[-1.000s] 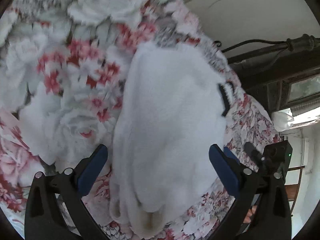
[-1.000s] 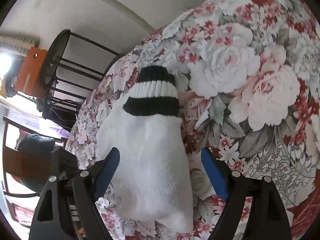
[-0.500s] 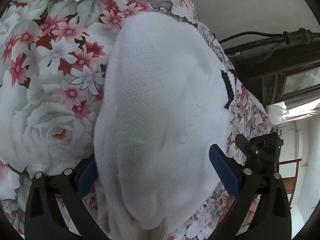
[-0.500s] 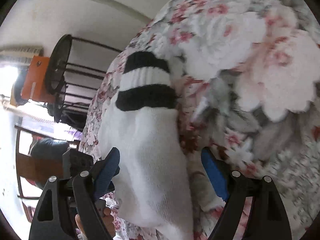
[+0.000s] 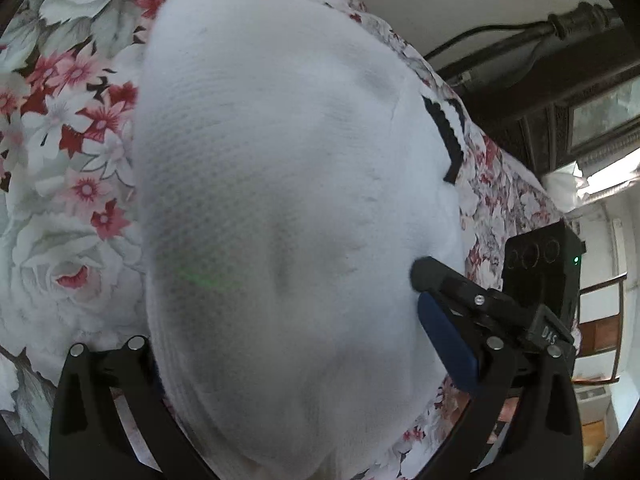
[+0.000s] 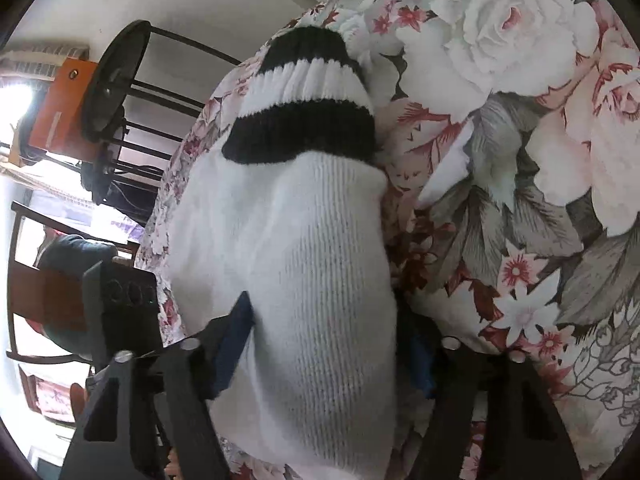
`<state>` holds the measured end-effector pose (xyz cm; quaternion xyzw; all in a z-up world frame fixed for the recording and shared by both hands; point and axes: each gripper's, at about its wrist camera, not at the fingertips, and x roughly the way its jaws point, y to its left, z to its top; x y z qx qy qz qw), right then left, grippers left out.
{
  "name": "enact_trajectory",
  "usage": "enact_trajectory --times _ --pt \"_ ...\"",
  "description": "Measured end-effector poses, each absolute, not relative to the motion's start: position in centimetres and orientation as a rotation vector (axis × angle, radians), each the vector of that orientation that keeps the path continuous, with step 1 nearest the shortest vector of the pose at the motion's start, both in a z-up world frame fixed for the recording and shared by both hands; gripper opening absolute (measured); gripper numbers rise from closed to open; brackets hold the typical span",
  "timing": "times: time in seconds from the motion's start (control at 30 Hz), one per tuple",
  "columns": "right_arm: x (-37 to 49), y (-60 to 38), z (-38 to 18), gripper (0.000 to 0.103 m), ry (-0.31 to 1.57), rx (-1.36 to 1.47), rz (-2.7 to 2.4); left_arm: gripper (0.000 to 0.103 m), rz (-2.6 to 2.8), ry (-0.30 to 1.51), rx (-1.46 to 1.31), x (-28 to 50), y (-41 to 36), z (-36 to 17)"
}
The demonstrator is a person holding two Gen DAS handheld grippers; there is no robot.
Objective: Fold small clothes
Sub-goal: 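Lower both open tools around the folded white sweater bundle, then close the right tool on the bundle while the left tool closes on it too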
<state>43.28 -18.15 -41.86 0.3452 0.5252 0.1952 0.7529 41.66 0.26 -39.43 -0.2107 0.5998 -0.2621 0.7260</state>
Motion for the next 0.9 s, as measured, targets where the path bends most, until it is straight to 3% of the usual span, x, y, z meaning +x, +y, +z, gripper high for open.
enact_trajectory --times 0.17,0.23,0.43,0.8,0.9 --pt "43.1 -16.9 -40.5 0.048 1.138 0.714 0.407 0.095 -0.575 1.293 -0.425 41.1 -0.3 -38.4" --pt "43.0 -16.8 -39.9 0.047 1.137 0.714 0.410 0.081 -0.566 1.286 -0.443 41.2 -0.1 -38.0" --pt "42.1 -16.9 -38.6 0.045 1.141 0.715 0.404 0.068 -0.569 1.277 -0.478 40.2 1.1 -36.8" --pt "35.9 -16.1 -38.0 0.045 1.311 0.700 0.405 0.066 -0.542 1.418 -0.492 33.7 3.3 -36.7" --pt "35.1 -15.7 -38.5 0.048 1.325 0.682 0.394 0.075 -0.494 1.423 -0.513 32.9 4.1 -37.6"
